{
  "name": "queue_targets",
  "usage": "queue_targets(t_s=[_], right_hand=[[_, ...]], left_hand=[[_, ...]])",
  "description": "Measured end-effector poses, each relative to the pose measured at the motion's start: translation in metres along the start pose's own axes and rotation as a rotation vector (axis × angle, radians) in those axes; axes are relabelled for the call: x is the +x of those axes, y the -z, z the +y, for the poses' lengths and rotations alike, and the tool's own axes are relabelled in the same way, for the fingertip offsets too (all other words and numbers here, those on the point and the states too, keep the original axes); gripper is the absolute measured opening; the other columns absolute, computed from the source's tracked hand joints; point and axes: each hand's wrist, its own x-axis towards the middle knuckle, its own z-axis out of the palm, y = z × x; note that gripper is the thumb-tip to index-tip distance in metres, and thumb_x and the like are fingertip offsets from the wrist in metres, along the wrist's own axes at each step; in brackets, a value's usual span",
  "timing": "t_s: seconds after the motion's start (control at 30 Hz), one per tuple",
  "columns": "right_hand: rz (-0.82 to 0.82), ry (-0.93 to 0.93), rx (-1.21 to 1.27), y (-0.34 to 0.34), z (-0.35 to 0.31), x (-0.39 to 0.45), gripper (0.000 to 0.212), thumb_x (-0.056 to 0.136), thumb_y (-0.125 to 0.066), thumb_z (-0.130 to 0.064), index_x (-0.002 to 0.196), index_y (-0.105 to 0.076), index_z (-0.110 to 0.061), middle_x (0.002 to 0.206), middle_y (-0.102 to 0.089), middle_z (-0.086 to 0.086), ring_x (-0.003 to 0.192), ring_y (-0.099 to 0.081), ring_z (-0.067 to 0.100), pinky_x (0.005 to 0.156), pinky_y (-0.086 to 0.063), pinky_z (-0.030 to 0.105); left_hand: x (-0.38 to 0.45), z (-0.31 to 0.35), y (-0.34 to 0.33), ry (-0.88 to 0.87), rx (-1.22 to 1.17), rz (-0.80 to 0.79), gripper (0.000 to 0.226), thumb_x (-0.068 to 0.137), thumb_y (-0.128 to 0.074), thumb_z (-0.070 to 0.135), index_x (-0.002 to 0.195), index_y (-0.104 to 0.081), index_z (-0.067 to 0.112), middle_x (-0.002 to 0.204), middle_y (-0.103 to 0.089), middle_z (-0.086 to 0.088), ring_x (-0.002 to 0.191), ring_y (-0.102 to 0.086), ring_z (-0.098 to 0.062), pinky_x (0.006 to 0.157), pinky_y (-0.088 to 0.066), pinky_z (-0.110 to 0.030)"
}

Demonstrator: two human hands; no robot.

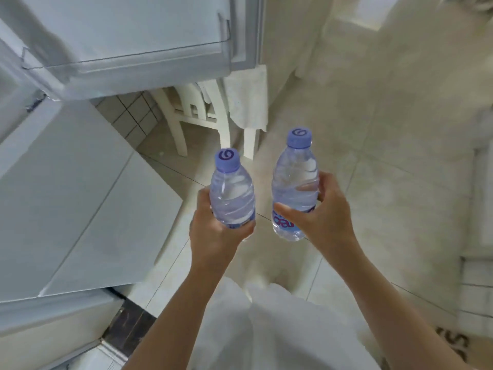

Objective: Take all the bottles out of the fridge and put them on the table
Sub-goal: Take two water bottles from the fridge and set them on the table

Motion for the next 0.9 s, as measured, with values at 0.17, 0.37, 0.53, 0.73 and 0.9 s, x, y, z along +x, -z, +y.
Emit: queue_targets(t_s=[0.17,0.37,0.53,0.73,0.9], right_hand=[[0.035,-0.092,-0.012,0.074,0.051,0.015,0.076,0.054,-0.09,-0.033,0.118,-0.05,-0.019,0.101,-0.065,-0.009,0.09,-0.064,0.008,0.071,-0.05,0.01],[0.1,-0.186,-0.036,0.121,0.083,0.059,0.081,0.059,-0.089,-0.031,0.126,-0.046,-0.018,0.115,-0.064,-0.001,0.099,-0.063,0.021,0.089,-0.054,0.032],[0.127,-0.239,-0.031,0.136,0.099,0.112,0.074,0.058,-0.09,-0.03,0.118,-0.049,-0.022,0.106,-0.065,-0.006,0.092,-0.063,0.016,0.081,-0.053,0.024],[0.139,-0.252,-0.038,0.141,0.102,0.209,0.072,0.056,-0.091,-0.029,0.11,-0.044,-0.03,0.093,-0.056,-0.023,0.082,-0.057,-0.004,0.068,-0.044,0.001],[0.165,-0.27,-0.016,0.146,0.097,0.291,0.073,0.055,-0.092,-0.026,0.11,-0.044,-0.031,0.093,-0.058,-0.025,0.085,-0.058,-0.01,0.069,-0.044,0.004]], left_hand=[[-0.001,0.018,-0.087,0.02,0.006,-0.117,0.075,0.05,-0.087,0.035,0.115,-0.052,0.018,0.098,-0.065,0.006,0.086,-0.066,-0.015,0.074,-0.056,-0.027],[0.028,0.046,-0.156,-0.085,0.146,-0.193,0.07,0.06,-0.09,0.028,0.113,-0.044,0.024,0.095,-0.054,0.017,0.079,-0.057,0.007,0.067,-0.038,0.006],[0.079,0.06,-0.191,-0.129,0.186,-0.226,0.073,0.058,-0.091,0.023,0.111,-0.04,0.026,0.092,-0.046,0.032,0.081,-0.055,0.017,0.067,-0.037,0.005],[0.178,0.076,-0.235,-0.142,0.178,-0.284,0.077,0.049,-0.088,0.034,0.112,-0.051,0.012,0.094,-0.049,0.047,0.081,-0.054,0.013,0.064,-0.039,0.001],[0.26,0.094,-0.262,-0.199,0.223,-0.287,0.076,0.049,-0.08,0.04,0.112,-0.055,0.007,0.093,-0.05,0.037,0.077,-0.053,-0.008,0.066,-0.04,-0.007]])
